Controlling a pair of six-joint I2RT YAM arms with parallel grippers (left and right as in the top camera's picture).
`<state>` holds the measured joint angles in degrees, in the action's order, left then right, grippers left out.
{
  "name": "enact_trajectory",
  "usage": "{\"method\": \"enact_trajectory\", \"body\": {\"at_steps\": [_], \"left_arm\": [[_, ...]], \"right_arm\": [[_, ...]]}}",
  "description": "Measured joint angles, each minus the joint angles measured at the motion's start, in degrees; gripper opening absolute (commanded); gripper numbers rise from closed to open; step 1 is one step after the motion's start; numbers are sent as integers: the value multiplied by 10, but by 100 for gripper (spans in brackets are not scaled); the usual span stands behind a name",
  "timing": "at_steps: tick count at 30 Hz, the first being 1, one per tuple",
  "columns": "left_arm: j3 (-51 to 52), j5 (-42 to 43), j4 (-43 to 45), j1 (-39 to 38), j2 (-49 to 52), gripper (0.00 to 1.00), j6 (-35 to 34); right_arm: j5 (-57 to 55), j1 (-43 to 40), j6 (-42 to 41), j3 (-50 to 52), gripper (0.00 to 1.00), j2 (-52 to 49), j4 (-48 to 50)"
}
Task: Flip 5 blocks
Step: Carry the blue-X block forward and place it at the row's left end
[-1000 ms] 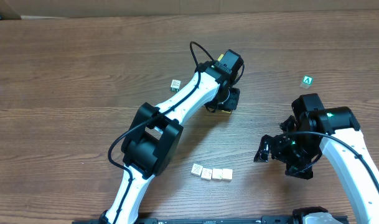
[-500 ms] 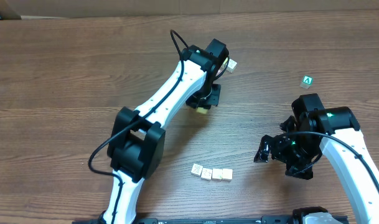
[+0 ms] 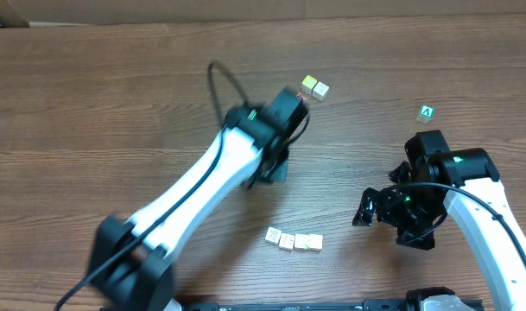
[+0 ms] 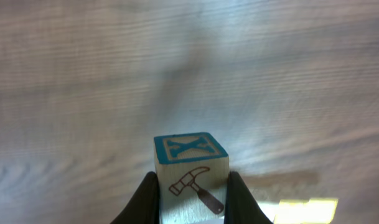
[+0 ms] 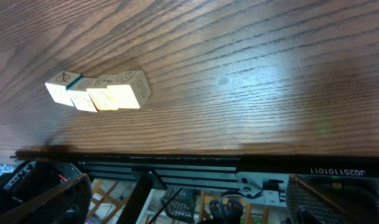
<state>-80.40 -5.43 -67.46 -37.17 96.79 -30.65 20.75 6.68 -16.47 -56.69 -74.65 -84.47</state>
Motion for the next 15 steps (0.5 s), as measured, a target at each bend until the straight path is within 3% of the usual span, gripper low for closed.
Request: {"method": "enact_trajectory", "body": {"at_steps": [8,15], "left_arm": [[275,32,145,-4,-182,5,-26],[400,84,263,-4,-197,4,-35]], "right_arm": [[0,0,0,0,100,0,4],[0,0,0,0,100,0,-2]]}}
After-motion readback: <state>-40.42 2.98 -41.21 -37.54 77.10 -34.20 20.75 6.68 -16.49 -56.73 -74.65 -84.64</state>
